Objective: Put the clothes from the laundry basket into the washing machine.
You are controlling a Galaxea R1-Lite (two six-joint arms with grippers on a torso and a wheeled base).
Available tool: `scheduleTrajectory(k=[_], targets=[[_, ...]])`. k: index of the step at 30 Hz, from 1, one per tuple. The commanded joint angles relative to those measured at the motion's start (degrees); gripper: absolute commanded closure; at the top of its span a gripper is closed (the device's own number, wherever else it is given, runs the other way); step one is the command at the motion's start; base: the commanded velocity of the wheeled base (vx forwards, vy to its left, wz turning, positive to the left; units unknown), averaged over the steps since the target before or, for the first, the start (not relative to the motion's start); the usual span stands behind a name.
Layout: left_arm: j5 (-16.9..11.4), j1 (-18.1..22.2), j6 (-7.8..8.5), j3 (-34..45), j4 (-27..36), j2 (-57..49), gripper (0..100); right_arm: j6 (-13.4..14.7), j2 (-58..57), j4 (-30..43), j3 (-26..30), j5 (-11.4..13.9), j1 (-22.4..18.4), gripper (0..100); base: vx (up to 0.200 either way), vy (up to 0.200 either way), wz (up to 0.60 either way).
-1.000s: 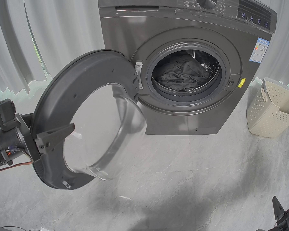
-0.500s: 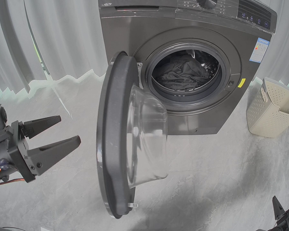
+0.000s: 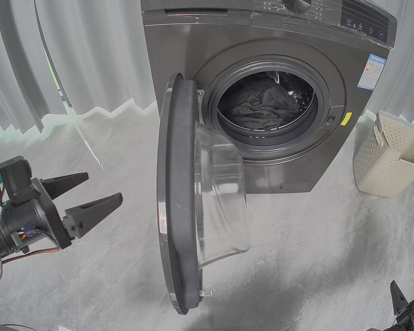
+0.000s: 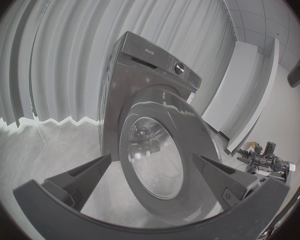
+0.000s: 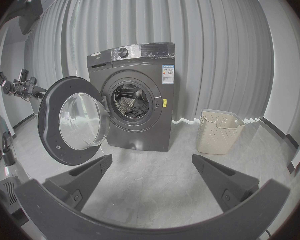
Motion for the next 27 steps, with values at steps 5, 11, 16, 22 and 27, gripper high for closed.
scheduleTrajectory(k=[5, 11, 16, 22, 27], targets=[[2.8, -5.5, -0.02, -1.0, -15.2, 19.3, 0, 0.0, -0.9, 0.0, 0.6, 0.0, 0.0, 0, 0.0, 0.0, 0.0], [7.3, -8.6, -0.46, -5.5, -26.7, 29.6, 0, -0.1, -0.9, 0.0, 0.6, 0.0, 0.0, 0, 0.0, 0.0, 0.0], [8.0, -8.7, -1.69, -12.2, -27.2, 33.5, 0, -0.1, -0.9, 0.0, 0.6, 0.0, 0.0, 0, 0.0, 0.0, 0.0], [9.3, -8.7, -3.45, -20.9, -27.4, 38.6, 0, -0.2, -0.9, 0.0, 0.6, 0.0, 0.0, 0, 0.0, 0.0, 0.0], [10.2, -8.7, -3.53, -26.2, -27.5, 43.1, 0, -0.2, -0.9, 0.0, 0.6, 0.0, -0.1, 0, 0.0, 0.0, 0.0]])
